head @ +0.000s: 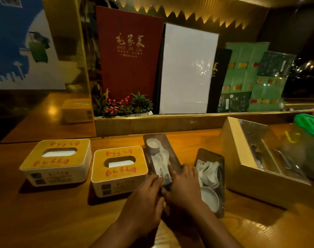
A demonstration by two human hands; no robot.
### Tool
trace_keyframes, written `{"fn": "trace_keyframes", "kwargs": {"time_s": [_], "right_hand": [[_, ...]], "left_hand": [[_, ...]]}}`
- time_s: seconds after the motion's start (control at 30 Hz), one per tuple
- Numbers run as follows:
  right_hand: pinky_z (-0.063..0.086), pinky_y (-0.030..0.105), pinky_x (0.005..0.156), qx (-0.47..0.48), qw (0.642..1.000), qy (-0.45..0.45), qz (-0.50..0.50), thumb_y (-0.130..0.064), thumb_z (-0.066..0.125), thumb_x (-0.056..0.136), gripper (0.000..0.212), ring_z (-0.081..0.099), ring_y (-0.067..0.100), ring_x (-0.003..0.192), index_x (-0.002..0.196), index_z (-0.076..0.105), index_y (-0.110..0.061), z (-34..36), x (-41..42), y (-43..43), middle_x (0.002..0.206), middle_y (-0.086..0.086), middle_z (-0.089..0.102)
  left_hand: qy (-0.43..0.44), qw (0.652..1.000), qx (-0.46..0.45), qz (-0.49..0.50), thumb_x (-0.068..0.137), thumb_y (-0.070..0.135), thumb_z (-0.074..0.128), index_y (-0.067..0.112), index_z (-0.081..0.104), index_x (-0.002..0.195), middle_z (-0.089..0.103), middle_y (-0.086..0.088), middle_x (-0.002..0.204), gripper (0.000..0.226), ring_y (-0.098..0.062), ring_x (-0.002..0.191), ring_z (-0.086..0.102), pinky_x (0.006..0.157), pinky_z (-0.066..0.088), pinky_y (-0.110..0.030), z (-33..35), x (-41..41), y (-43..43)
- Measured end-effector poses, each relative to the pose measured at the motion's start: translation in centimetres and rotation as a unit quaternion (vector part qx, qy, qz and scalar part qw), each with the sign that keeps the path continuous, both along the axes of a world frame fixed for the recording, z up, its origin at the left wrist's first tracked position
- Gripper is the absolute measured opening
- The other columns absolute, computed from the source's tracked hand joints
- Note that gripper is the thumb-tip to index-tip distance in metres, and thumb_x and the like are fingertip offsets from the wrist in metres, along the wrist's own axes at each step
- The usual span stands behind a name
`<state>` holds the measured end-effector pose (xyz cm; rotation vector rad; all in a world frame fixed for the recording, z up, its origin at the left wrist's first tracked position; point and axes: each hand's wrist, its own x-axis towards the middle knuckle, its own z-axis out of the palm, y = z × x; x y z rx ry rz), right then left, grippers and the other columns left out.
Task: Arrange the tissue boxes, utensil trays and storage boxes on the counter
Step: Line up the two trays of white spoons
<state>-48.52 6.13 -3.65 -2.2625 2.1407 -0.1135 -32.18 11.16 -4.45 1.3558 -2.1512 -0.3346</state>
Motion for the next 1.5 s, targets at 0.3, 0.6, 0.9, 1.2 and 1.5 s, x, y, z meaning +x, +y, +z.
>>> {"fn": "trace_keyframes", "kwargs": {"time_s": [0.3, 0.6, 0.9, 1.2, 1.5], "right_hand": [[0.005, 0.053, 0.122, -0.007, 0.998, -0.006, 0.067, -0.076, 0.038, 0.085, 0.091, 0.015, 0.036, 0.149, 0.159, 0.010, -0.029, -0.1, -2.5, 1.9, 0.159, 0.022, 0.027], [0.024, 0.048, 0.113, 0.050, 0.998, 0.010, 0.022, -0.089, 0.036, 0.076, 0.099, 0.017, 0.037, 0.146, 0.156, 0.020, -0.034, 1.4, -12.7, 6.6, 0.162, 0.012, 0.018], [0.025, 0.049, 0.117, 0.057, 0.978, 0.013, 0.202, -0.060, 0.053, 0.095, 0.081, 0.001, 0.038, 0.152, 0.159, 0.012, -0.032, 0.0, -17.9, 3.1, 0.168, 0.011, 0.000], [0.018, 0.049, 0.122, 0.081, 0.964, -0.030, 0.253, -0.037, 0.048, 0.104, 0.070, -0.010, 0.031, 0.153, 0.159, 0.006, -0.032, 0.3, -19.4, -0.9, 0.168, 0.002, -0.012], [0.025, 0.046, 0.121, 0.066, 0.966, -0.064, 0.242, -0.038, 0.047, 0.104, 0.071, -0.013, 0.028, 0.153, 0.159, 0.004, -0.032, -0.4, -19.4, -1.4, 0.168, 0.000, -0.012]], "left_hand": [[-0.100, 0.990, 0.073, 0.070, 0.095, 0.043, 0.046, 0.023, 0.012, 0.159, 0.002, 0.005, 0.168, 0.075, -0.019, 0.154, 0.000, 0.122, 0.013, -0.034, -0.7, -3.0, 1.6], [-0.062, 0.994, 0.007, 0.086, 0.085, 0.033, 0.048, 0.018, 0.053, 0.141, 0.053, -0.002, 0.145, 0.059, -0.023, 0.137, 0.045, 0.110, 0.041, -0.041, -0.3, -11.7, 3.5], [-0.109, 0.985, 0.035, 0.129, 0.087, 0.032, 0.055, 0.022, 0.040, 0.151, 0.037, 0.001, 0.159, 0.067, -0.020, 0.150, 0.024, 0.116, 0.028, -0.036, -1.8, -17.2, 5.3], [-0.156, 0.977, 0.053, 0.138, 0.095, 0.038, 0.047, 0.025, -0.001, 0.160, -0.013, 0.010, 0.165, 0.082, -0.013, 0.152, -0.012, 0.118, 0.001, -0.029, -0.5, -19.6, 4.2], [-0.162, 0.977, 0.055, 0.128, 0.097, 0.042, 0.045, 0.025, -0.003, 0.159, -0.012, 0.007, 0.167, 0.081, -0.005, 0.143, -0.022, 0.112, 0.000, -0.022, -0.1, -19.8, 3.3]]}}
